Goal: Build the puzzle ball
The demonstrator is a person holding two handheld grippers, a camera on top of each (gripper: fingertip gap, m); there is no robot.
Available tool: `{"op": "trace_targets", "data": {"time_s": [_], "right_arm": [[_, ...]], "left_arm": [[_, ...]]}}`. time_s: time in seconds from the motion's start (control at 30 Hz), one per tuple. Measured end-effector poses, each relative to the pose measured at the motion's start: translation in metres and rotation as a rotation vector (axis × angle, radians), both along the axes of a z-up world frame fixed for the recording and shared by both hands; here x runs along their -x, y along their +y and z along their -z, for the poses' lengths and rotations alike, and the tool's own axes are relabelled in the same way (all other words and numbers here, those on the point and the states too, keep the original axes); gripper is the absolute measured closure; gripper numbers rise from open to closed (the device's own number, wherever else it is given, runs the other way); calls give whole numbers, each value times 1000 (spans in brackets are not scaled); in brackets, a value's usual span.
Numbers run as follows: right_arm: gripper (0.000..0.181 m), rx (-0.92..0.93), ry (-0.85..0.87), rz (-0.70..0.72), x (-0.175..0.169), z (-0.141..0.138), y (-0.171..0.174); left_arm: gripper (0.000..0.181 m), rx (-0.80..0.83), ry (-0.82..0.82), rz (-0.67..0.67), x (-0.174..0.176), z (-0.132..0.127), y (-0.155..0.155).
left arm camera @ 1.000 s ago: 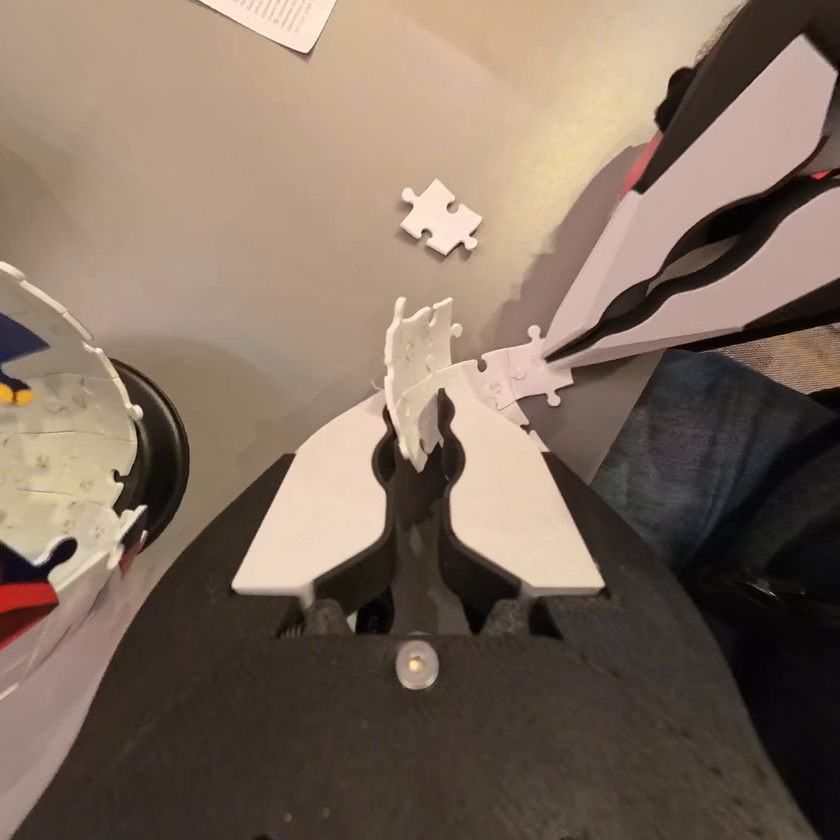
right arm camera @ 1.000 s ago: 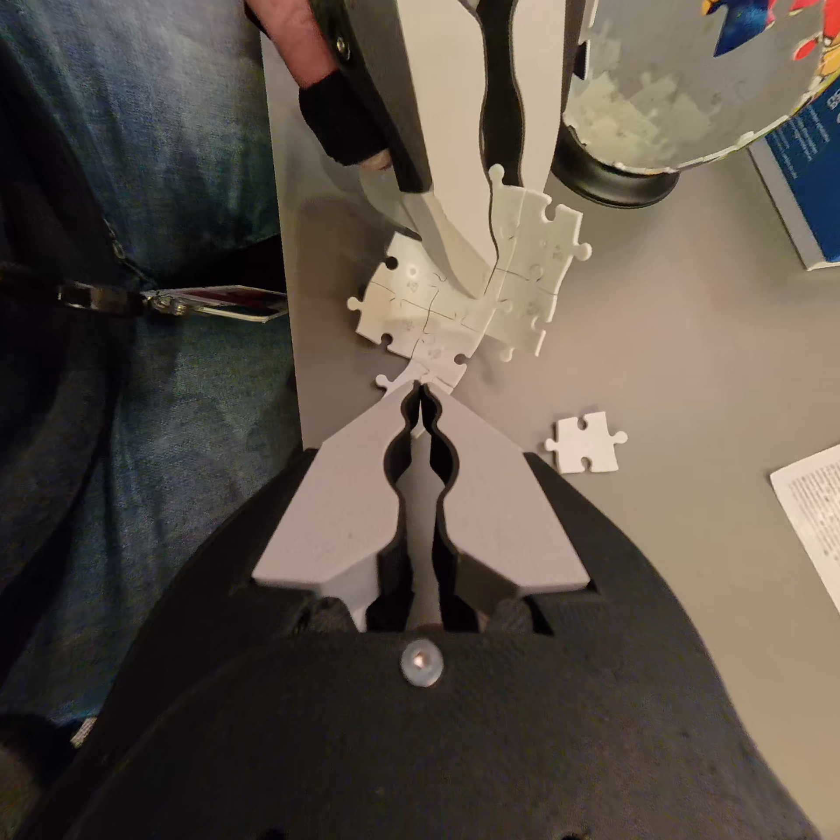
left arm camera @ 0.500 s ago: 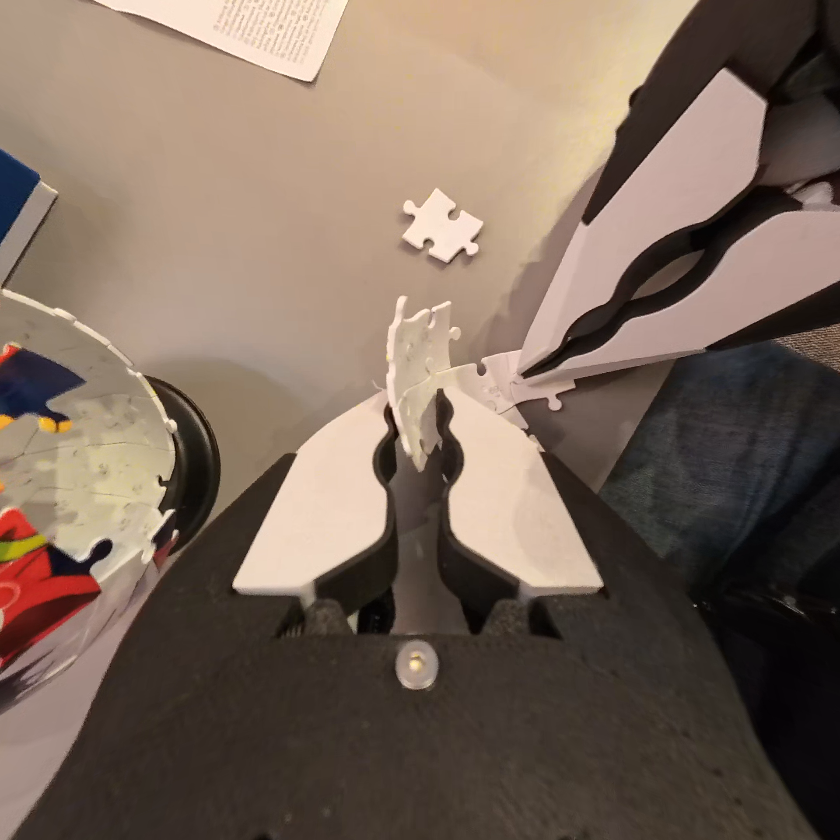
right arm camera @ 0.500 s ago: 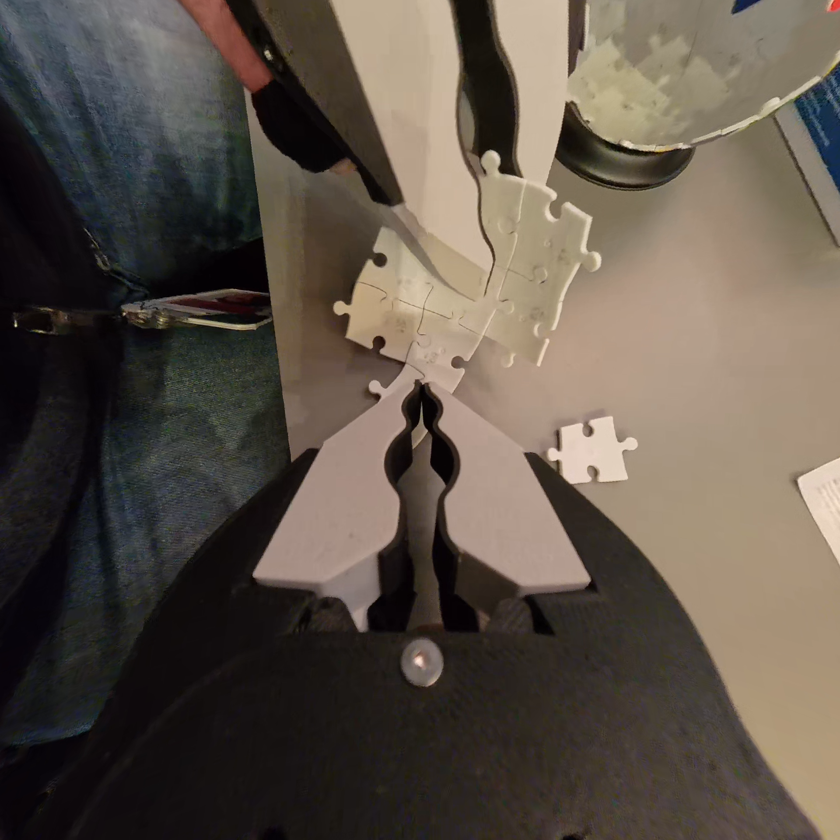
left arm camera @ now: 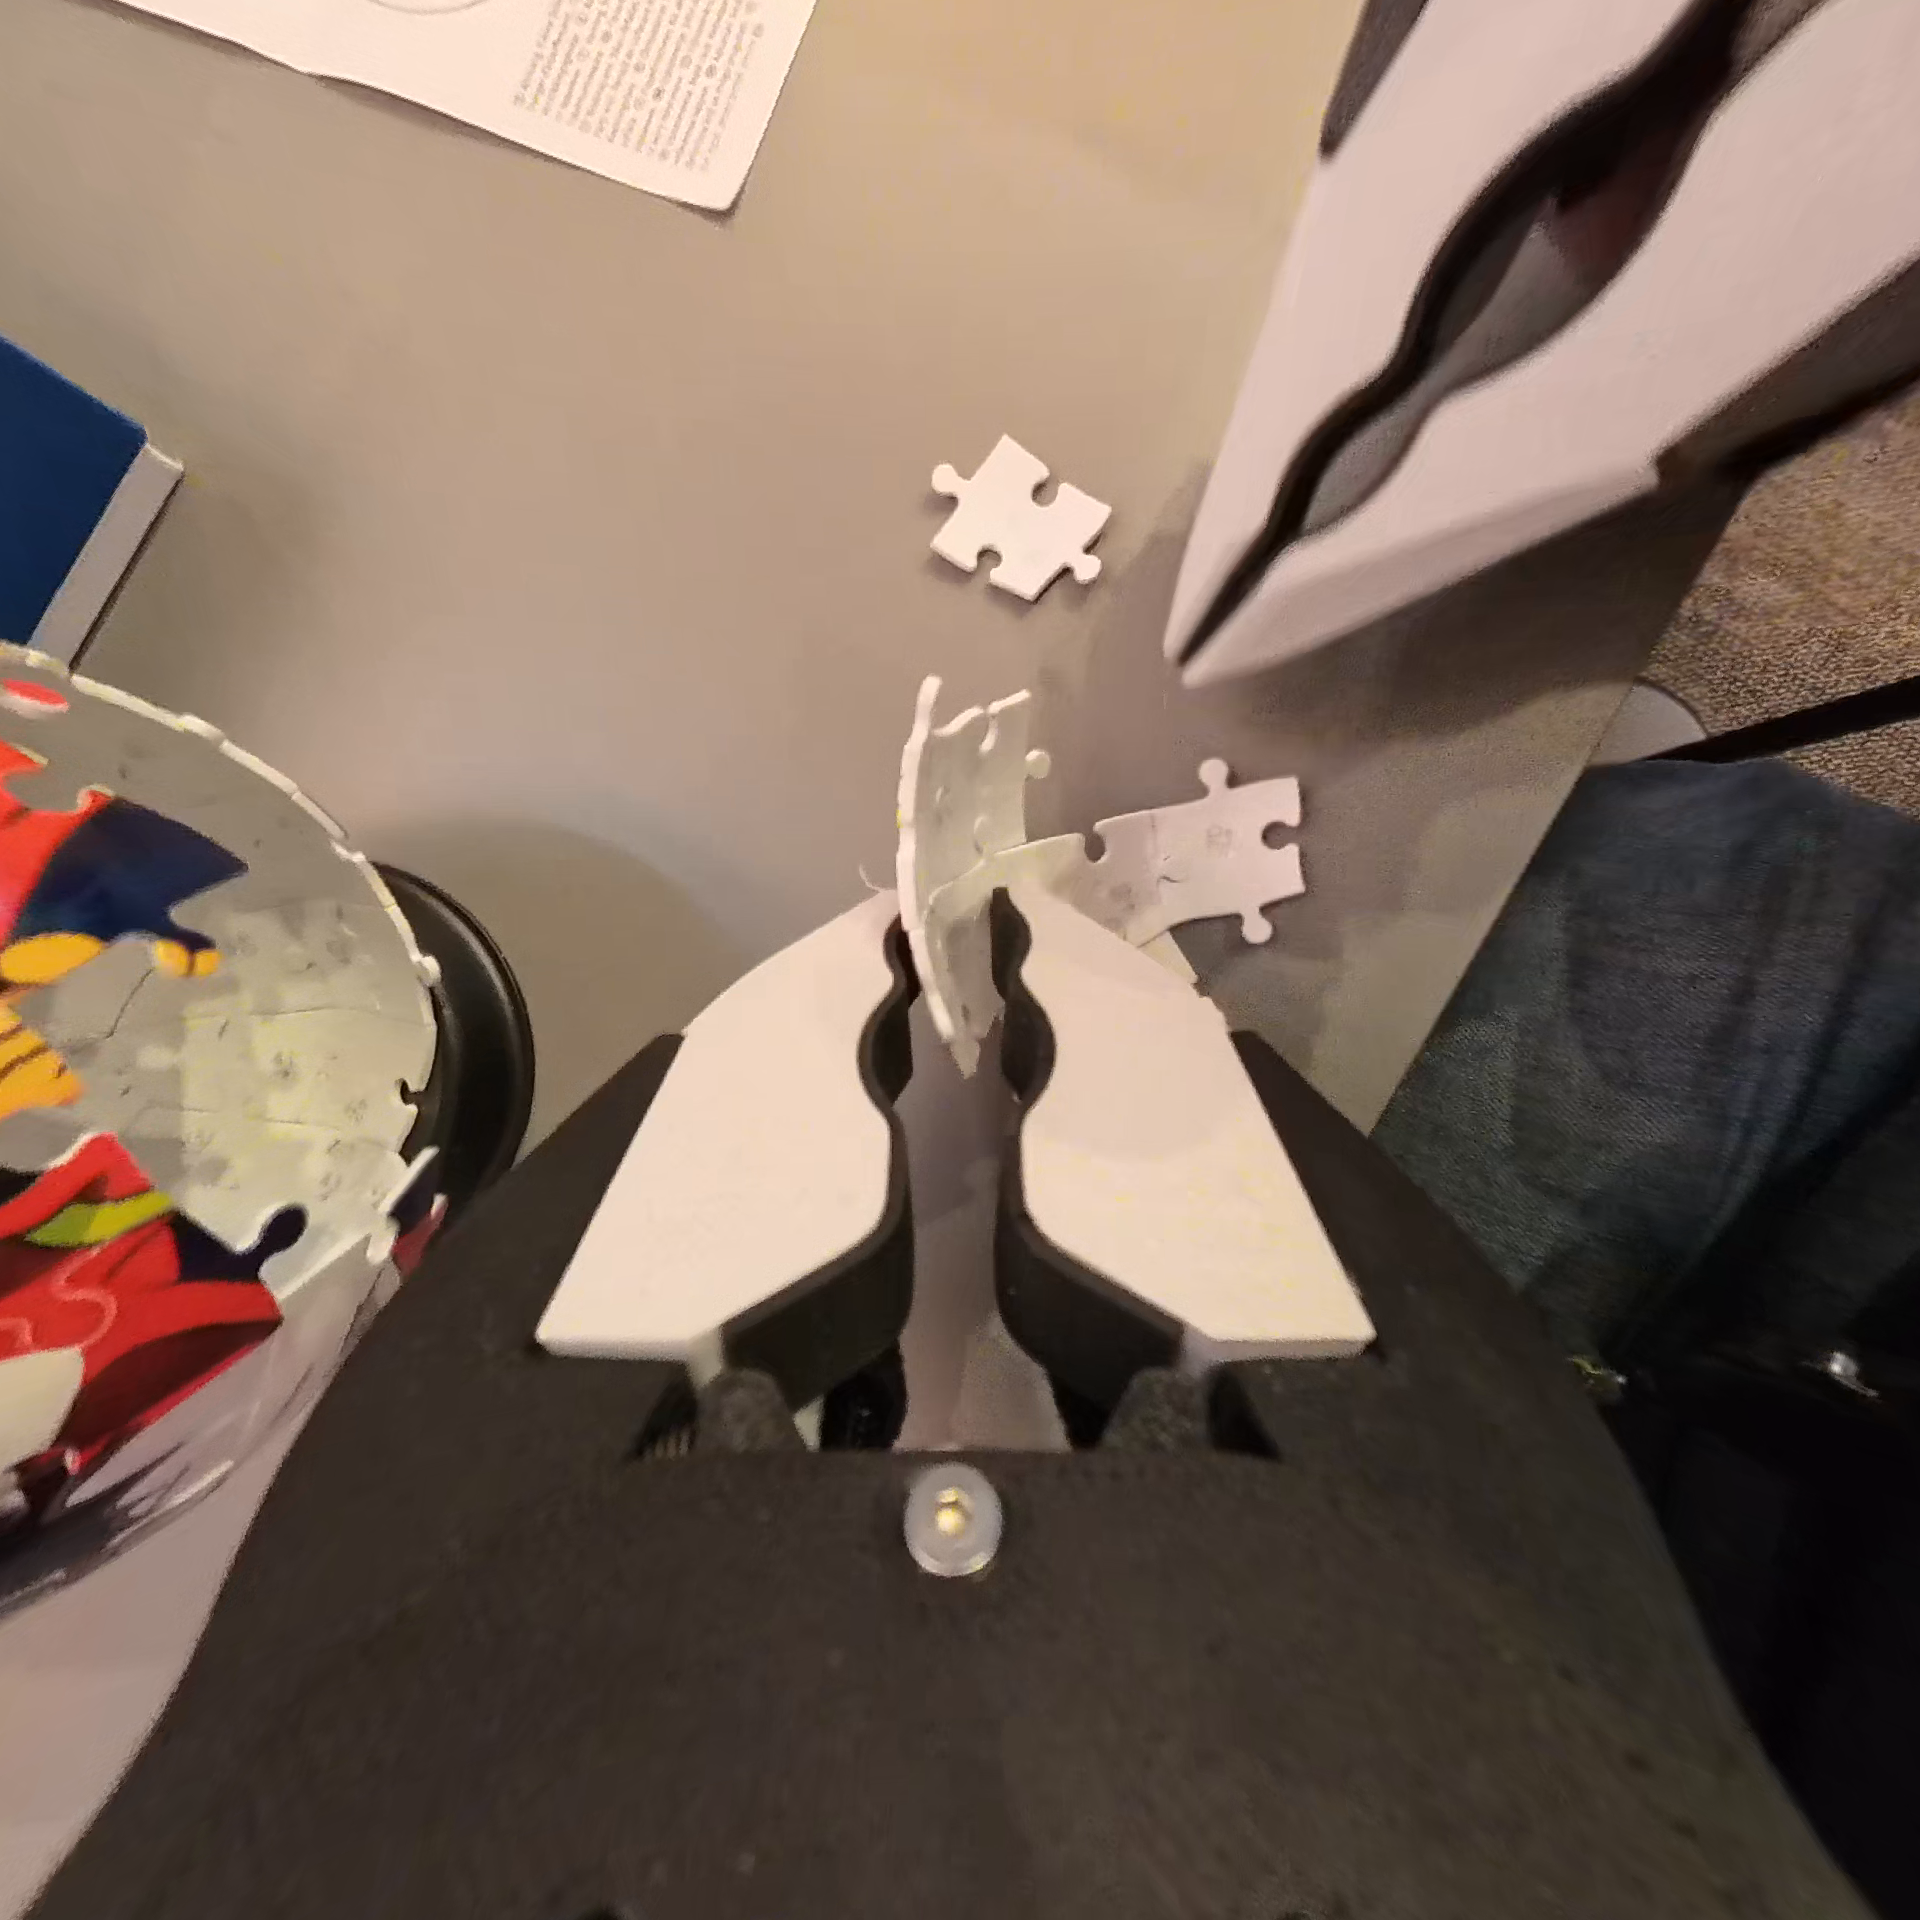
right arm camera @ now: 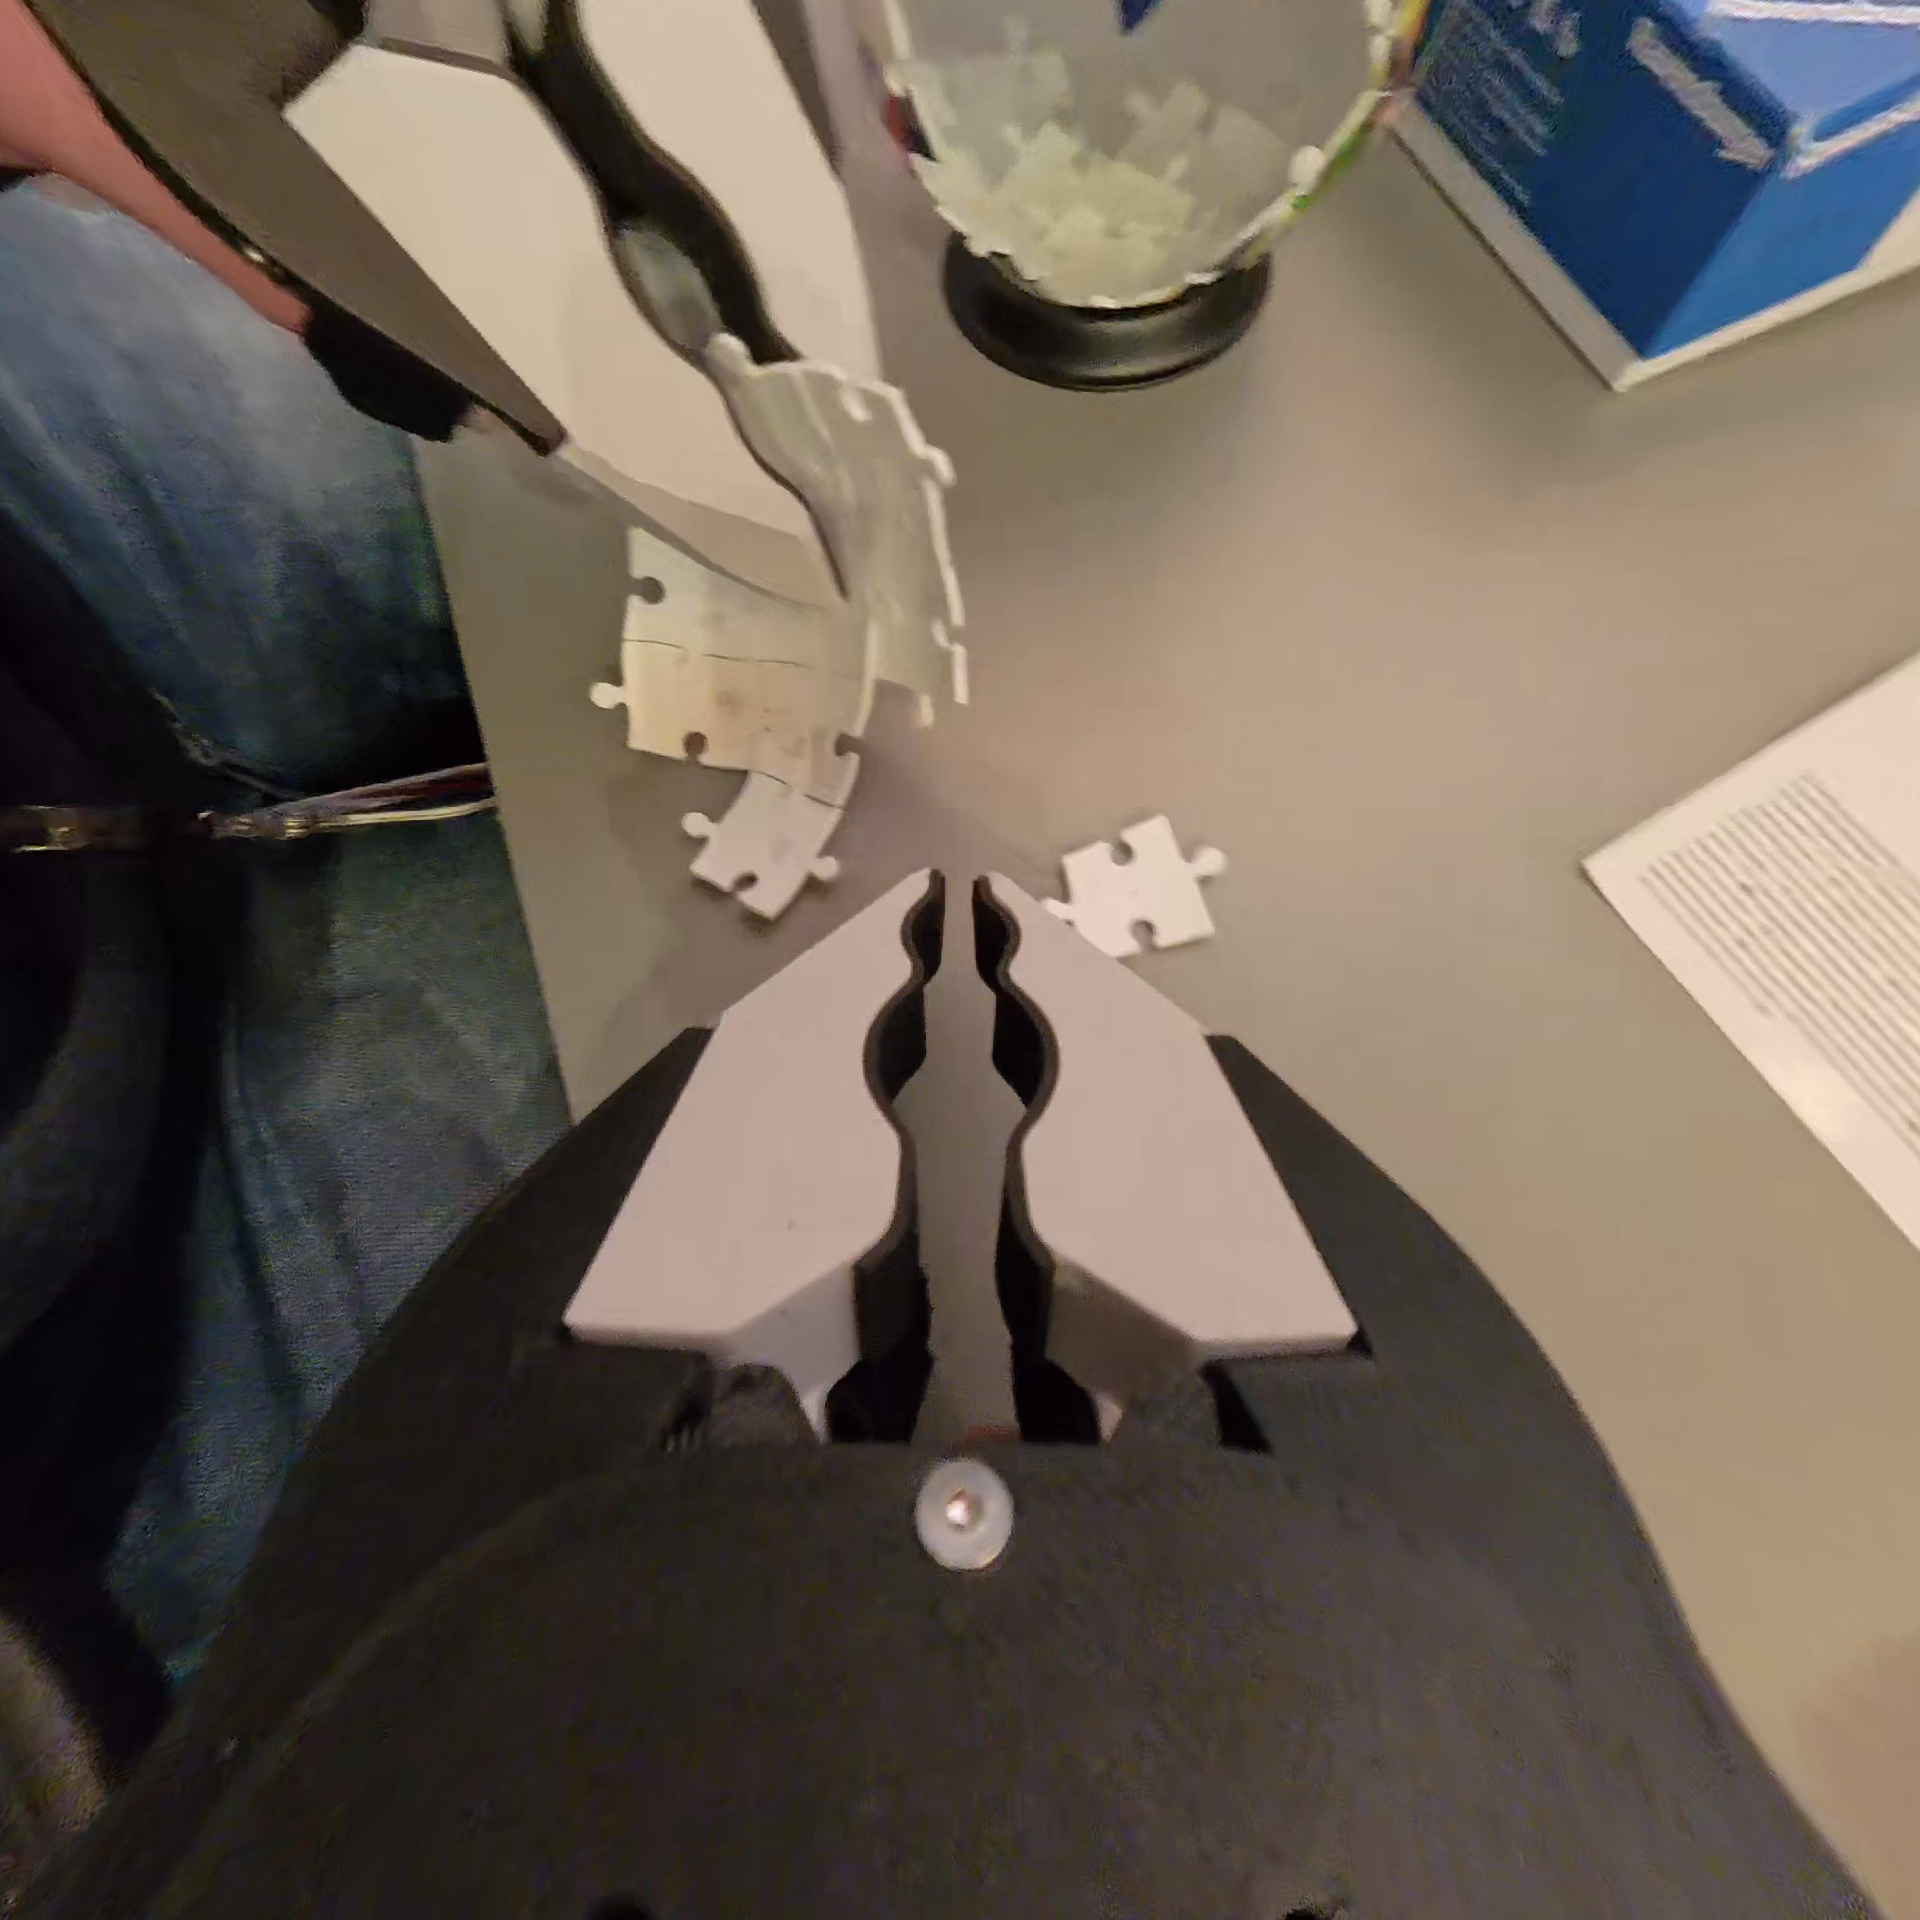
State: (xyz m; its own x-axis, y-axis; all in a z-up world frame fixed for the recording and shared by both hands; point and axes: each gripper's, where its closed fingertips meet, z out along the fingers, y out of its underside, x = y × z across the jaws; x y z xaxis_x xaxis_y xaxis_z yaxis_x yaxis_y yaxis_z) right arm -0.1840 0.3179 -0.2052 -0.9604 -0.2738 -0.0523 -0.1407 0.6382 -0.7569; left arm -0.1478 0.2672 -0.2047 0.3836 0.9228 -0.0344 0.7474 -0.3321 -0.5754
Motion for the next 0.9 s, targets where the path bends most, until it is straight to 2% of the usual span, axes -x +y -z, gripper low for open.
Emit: {"op": "trace_targets", "data": {"time_s": [0.17, 0.3, 0.37, 0.57, 0.9], "right_arm": [[170, -1, 14, 52, 23, -3, 0], [161, -60, 48, 59, 34, 10, -7], [160, -88, 62, 50, 34, 18, -10], [163, -77, 94, 11, 33, 19, -20], [161, -37, 73, -17, 24, 6, -22]], "left_arm": [[172, -50, 8, -29, -2, -2, -5], [172, -85, 3, -61, -4, -1, -11], [173, -93, 1, -68, -5, -1, -12], [173, -96, -2, -80, -8, -2, -16], [176, -168, 7, -125, -18, -5, -24]]}}
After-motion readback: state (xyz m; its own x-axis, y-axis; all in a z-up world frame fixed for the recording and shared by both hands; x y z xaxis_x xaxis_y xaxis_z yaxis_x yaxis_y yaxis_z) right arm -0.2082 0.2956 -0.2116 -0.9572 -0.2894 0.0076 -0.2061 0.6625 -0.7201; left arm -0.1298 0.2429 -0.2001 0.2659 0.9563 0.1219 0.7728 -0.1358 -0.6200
